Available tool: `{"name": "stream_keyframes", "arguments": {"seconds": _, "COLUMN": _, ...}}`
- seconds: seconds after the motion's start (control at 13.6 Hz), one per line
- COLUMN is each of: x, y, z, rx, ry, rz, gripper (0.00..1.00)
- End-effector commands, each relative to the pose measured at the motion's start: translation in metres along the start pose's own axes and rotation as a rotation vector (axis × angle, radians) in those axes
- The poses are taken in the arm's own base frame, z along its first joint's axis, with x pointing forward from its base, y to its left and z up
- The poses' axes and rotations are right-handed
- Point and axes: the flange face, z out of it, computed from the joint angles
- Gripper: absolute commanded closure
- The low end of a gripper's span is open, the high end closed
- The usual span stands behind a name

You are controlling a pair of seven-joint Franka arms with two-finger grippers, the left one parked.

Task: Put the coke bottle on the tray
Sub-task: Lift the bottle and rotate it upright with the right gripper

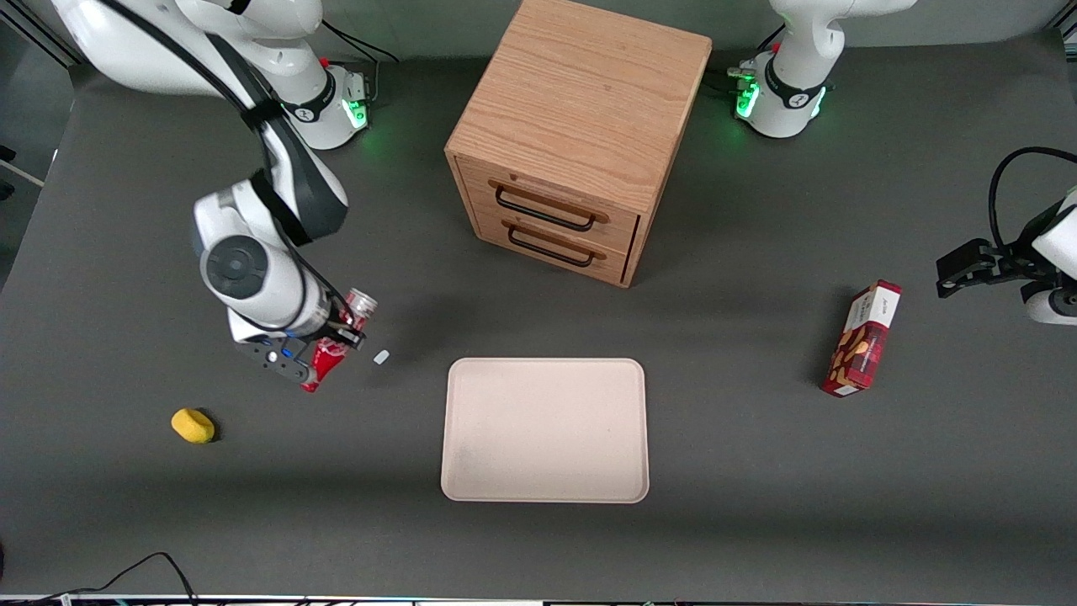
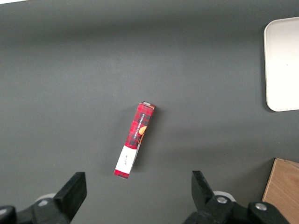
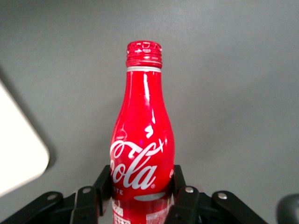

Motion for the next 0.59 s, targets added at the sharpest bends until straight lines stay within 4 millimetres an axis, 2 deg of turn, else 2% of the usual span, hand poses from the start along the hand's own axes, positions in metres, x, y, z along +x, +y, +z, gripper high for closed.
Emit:
{"name": "stream_keyframes", "arguments": {"seconds": 0.0, "x": -0.005, "y": 0.027, "z": -0.078, "rx": 0.035, "ry": -0.042, "rz": -0.072, "gripper": 1.0}}
{"name": "stream_keyframes", "arguments": {"seconds": 0.22, "x": -0.007, "y": 0.059, "z": -0.147, "rx": 0.027, "ry": -0.085, "rz": -0.214, "gripper": 1.0}}
{"name": "stream_keyframes", "arguments": {"seconds": 0.37, "x": -0.003, "y": 0.081, "z": -0.184, "rx": 0.013, "ry": -0.131, "rz": -0.267, "gripper": 1.0}}
{"name": "stream_keyframes", "arguments": {"seconds": 0.51, "x": -0.002, "y": 0.095, "z": -0.21, "rx": 0.013, "ry": -0.135, "rz": -0.311, "gripper": 1.0}}
